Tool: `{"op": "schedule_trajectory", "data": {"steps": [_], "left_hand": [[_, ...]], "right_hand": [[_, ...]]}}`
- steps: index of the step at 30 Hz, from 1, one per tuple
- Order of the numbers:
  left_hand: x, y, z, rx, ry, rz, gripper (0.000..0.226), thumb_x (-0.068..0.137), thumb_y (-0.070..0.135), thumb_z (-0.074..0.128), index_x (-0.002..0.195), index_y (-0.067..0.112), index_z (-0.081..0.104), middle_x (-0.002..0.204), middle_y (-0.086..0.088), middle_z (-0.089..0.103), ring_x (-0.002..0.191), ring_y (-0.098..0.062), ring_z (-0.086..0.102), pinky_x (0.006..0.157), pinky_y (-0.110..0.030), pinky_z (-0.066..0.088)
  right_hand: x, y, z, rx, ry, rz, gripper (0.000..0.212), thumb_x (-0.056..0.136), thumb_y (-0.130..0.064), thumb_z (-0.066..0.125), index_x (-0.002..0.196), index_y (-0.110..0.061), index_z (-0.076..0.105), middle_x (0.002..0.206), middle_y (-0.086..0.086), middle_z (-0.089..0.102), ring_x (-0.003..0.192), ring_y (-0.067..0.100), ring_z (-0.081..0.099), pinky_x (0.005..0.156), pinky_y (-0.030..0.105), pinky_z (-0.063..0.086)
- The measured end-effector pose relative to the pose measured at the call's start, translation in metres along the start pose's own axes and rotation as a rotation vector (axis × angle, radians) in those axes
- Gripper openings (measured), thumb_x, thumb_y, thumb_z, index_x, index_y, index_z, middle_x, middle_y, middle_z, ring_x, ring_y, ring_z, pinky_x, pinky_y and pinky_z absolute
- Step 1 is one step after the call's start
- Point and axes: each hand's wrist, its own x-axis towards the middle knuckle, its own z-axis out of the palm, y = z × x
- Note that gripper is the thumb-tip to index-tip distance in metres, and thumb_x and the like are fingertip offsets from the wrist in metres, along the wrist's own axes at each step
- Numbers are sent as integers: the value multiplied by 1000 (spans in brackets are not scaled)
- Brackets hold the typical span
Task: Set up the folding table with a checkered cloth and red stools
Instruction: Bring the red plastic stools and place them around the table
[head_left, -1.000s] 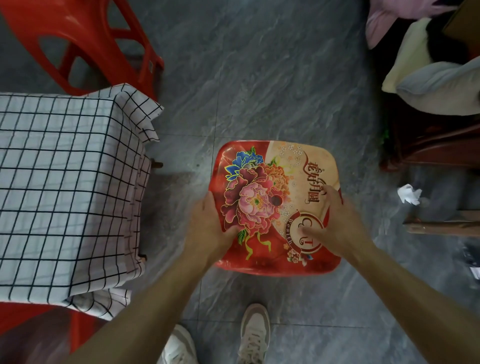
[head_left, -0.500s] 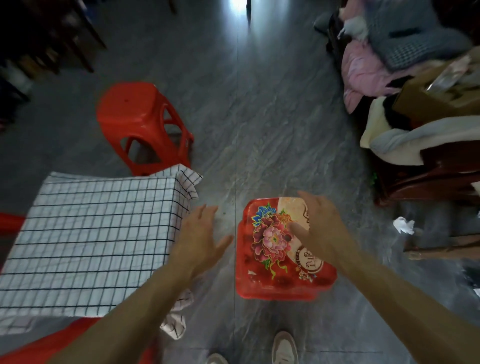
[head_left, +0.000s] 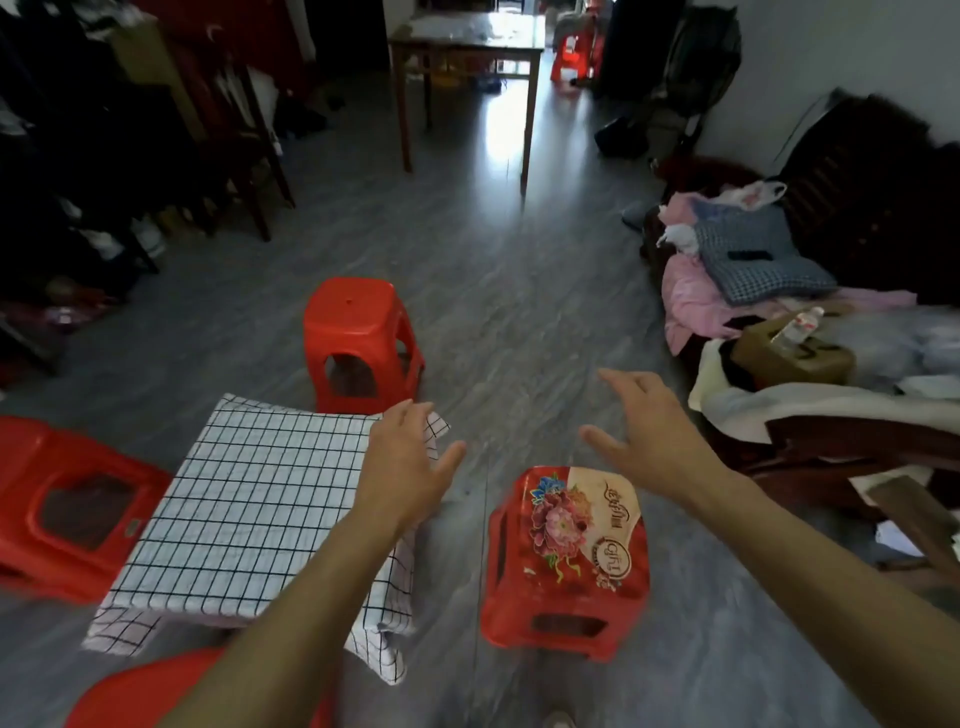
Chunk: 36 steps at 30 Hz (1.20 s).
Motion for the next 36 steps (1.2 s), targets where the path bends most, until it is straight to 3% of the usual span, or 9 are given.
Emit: {"op": "schedule_trajectory", "data": {"steps": [6,15,18,26,28,32,36], "left_hand": [[-32,-18,-21,-91,47,-25,64,84,45,67,136,11,50,138,-6,50,130,-20,41,110,-34,33],[-85,-24,-45,-106,154,-58,60,85,43,67,133,11,51,134,-6,52,126,-20,43,105,-28,31],[-116,-19,-56,-73,189,-88,63,86,46,66,136,11,49,138,-5,51,130,-20,41,109,-32,31],[-253,-15,-81,1,266,-337,78,84,48,66,147,15,32,150,-3,38,137,-22,35,114,-40,29],[-296,-22,-85,25,255,-428,78,82,51,65,144,15,36,149,-4,41,133,-24,42,112,-44,33],[-373,-43,-101,130,294,-541,69,69,63,49,123,21,53,125,-3,59,117,-26,53,102,-42,40],[-436,-68,-126,192,344,-657,83,67,69,41,129,16,55,127,-6,59,118,-26,52,104,-38,38]], "right_hand": [[-27,-45,-4,-5,11,-39,71,87,-47,65,147,-25,36,146,9,37,132,26,41,108,47,40],[-80,-65,8,-31,-13,-155,68,89,-44,64,148,-23,36,146,6,37,133,23,40,109,43,39],[-99,-70,7,2,-28,-197,67,91,-42,64,148,-21,35,147,7,35,134,24,38,109,41,39],[-160,-85,37,145,-136,-395,68,88,-40,67,146,-19,38,143,9,38,132,27,40,110,42,37],[-182,-92,54,160,-160,-449,67,87,-39,69,144,-17,40,141,9,42,131,27,41,109,42,37],[-227,-121,92,212,-259,-576,68,86,-40,68,143,-15,41,139,6,45,133,24,40,109,42,38],[-265,-162,120,185,-338,-677,70,87,-45,65,145,-19,36,143,6,41,134,21,37,111,39,35]]}}
